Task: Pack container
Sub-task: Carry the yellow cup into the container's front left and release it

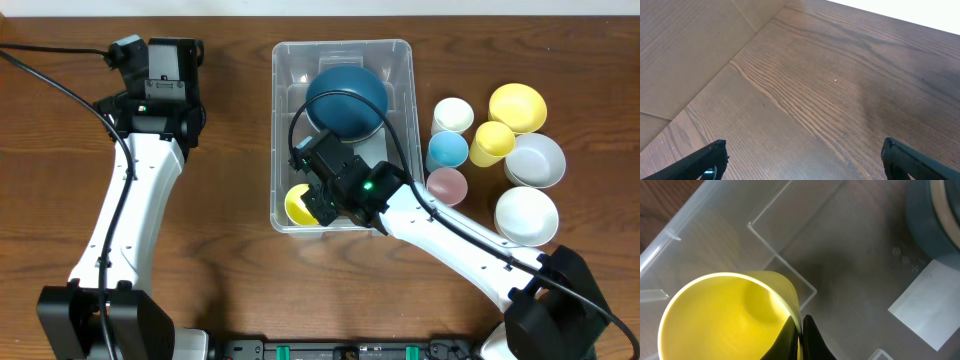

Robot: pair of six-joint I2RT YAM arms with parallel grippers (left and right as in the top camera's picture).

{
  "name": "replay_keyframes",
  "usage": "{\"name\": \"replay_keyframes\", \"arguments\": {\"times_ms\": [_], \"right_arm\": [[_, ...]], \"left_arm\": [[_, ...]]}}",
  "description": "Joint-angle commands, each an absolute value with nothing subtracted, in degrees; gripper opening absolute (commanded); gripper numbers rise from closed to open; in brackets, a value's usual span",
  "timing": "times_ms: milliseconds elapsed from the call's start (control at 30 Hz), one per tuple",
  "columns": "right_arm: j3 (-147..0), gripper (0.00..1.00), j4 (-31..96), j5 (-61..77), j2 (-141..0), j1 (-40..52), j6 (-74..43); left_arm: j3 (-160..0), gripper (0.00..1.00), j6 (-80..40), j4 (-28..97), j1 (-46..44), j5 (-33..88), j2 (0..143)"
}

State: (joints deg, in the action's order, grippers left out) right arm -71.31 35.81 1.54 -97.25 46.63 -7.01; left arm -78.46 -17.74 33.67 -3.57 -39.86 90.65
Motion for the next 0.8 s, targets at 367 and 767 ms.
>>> {"name": "replay_keyframes", "arguments": {"times_ms": [367, 767], "right_arm": [[-72.6, 0.38, 35.7, 1.5, -97.8, 46.9, -7.7], [-72.6, 0.44, 35.6, 1.5, -97.8, 47.0, -7.7]], "left_arm": [[-78.6, 0.98, -17.4, 33.8, -3.4, -41.2, 89.8], [-78.6, 0.98, -17.4, 33.8, -3.4, -41.2, 89.8]]}}
